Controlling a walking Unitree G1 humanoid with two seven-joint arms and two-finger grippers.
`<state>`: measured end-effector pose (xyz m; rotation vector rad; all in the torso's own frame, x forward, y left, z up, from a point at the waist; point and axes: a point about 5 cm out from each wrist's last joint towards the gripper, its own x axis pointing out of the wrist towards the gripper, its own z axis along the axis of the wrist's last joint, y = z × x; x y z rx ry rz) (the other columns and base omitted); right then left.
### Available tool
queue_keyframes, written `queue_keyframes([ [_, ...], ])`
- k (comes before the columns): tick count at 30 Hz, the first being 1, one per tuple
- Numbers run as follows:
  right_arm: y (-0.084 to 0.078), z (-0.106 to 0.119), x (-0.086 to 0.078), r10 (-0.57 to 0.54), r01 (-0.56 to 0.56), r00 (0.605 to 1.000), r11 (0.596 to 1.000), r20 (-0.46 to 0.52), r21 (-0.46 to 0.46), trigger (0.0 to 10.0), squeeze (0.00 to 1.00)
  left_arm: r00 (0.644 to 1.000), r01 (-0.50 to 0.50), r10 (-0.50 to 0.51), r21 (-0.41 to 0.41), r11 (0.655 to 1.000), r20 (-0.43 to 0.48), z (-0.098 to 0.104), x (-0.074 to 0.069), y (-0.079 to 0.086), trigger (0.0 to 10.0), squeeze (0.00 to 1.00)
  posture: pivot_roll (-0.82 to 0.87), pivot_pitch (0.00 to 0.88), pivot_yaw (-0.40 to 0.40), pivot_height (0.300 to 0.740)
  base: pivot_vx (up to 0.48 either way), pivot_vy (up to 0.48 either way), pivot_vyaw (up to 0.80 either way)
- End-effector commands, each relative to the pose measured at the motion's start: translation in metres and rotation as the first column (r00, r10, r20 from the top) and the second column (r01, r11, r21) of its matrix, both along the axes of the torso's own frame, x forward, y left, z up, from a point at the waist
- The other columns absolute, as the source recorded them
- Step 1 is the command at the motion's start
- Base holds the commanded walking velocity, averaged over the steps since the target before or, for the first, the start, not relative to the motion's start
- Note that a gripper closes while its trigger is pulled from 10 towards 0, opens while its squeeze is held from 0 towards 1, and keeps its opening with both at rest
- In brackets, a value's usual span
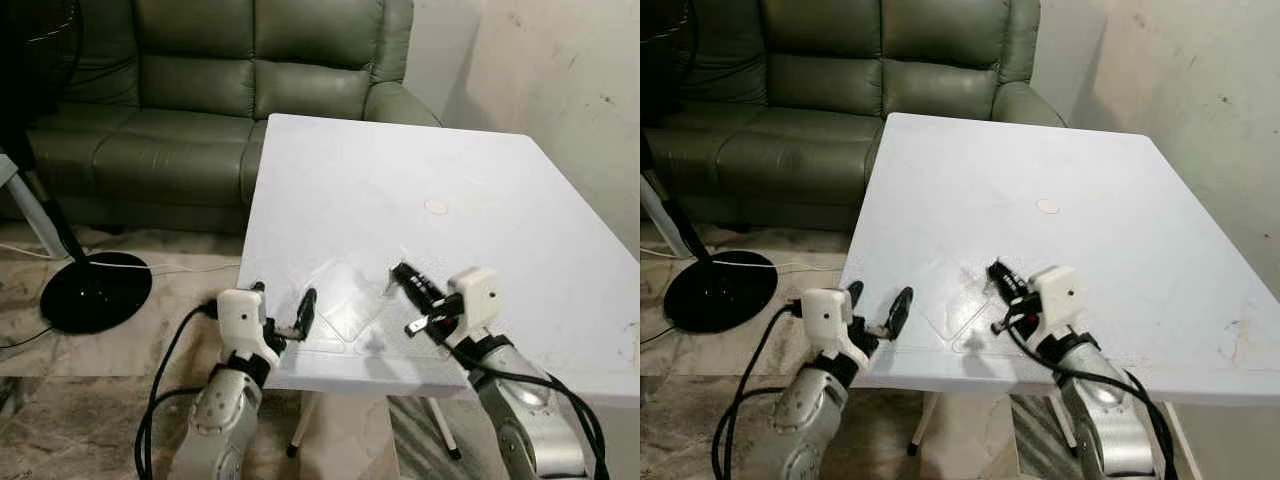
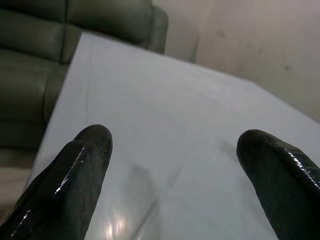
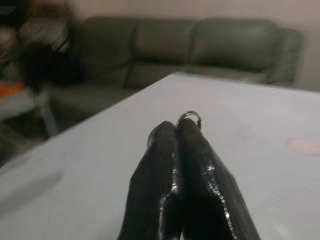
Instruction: Hang keys on a hook
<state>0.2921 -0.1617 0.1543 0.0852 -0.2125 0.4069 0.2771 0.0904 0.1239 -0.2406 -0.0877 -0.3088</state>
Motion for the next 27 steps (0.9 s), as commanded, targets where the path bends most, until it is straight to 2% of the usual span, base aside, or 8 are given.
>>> queue_keyframes([
  [1, -0.009, 0.006, 0.001, -0.066, 0.065, 0.998, 0.997, 0.014, 0.046, 10.0, 0.00, 1.000, -0.014, 0.014, -0.005, 1.000, 0.005, 0.002, 0.002, 0.001, 10.0, 0.00, 0.00, 0.078, -0.101, 0.740, 0.000, 0.000, 0.00],
  [2, -0.010, 0.010, 0.002, -0.130, 0.128, 0.991, 0.990, 0.025, 0.063, 10.0, 0.00, 0.999, -0.039, 0.039, -0.003, 0.999, 0.032, 0.008, 0.005, 0.008, 10.0, 0.00, 0.01, 0.072, -0.099, 0.740, 0.000, 0.000, 0.00],
  [12, -0.007, 0.021, -0.004, -0.231, 0.223, 0.972, 0.965, 0.045, 0.134, 10.0, 0.00, 0.990, -0.112, 0.114, -0.033, 0.993, 0.077, 0.027, 0.013, 0.022, 10.0, 0.00, 0.01, 0.047, -0.088, 0.740, 0.000, 0.000, 0.00],
  [15, -0.004, 0.020, -0.008, -0.241, 0.234, 0.969, 0.967, 0.061, 0.099, 10.0, 0.00, 0.989, -0.104, 0.109, -0.053, 0.993, 0.104, 0.032, 0.013, 0.024, 10.0, 0.00, 0.01, 0.030, -0.079, 0.740, 0.000, 0.000, 0.00],
  [17, -0.005, 0.015, -0.008, -0.286, 0.284, 0.957, 0.958, 0.046, 0.046, 10.0, 0.00, 0.987, -0.104, 0.110, -0.058, 0.993, 0.114, 0.034, 0.015, 0.026, 10.0, 0.00, 0.00, 0.017, -0.074, 0.740, 0.000, 0.000, 0.00],
  [21, -0.006, 0.013, -0.008, -0.317, 0.314, 0.948, 0.948, 0.034, 0.056, 10.0, 0.00, 0.987, -0.107, 0.113, -0.052, 0.993, 0.113, 0.034, 0.017, 0.028, 10.0, 0.00, 0.00, 0.012, -0.073, 0.740, 0.000, 0.000, 0.00],
  [22, -0.006, 0.008, -0.007, -0.331, 0.332, 0.943, 0.943, 0.034, -0.011, 10.0, 0.00, 0.987, -0.113, 0.116, -0.038, 0.993, 0.111, 0.032, 0.022, 0.033, 10.0, 0.00, 0.00, 0.000, -0.070, 0.740, 0.000, 0.000, 0.00],
  [27, -0.007, 0.008, -0.004, -0.346, 0.347, 0.937, 0.937, 0.039, -0.026, 10.0, 0.00, 0.983, -0.125, 0.128, -0.031, 0.992, 0.129, 0.036, 0.030, 0.041, 10.0, 0.00, 0.00, 0.000, -0.068, 0.740, 0.000, 0.000, 0.00],
])
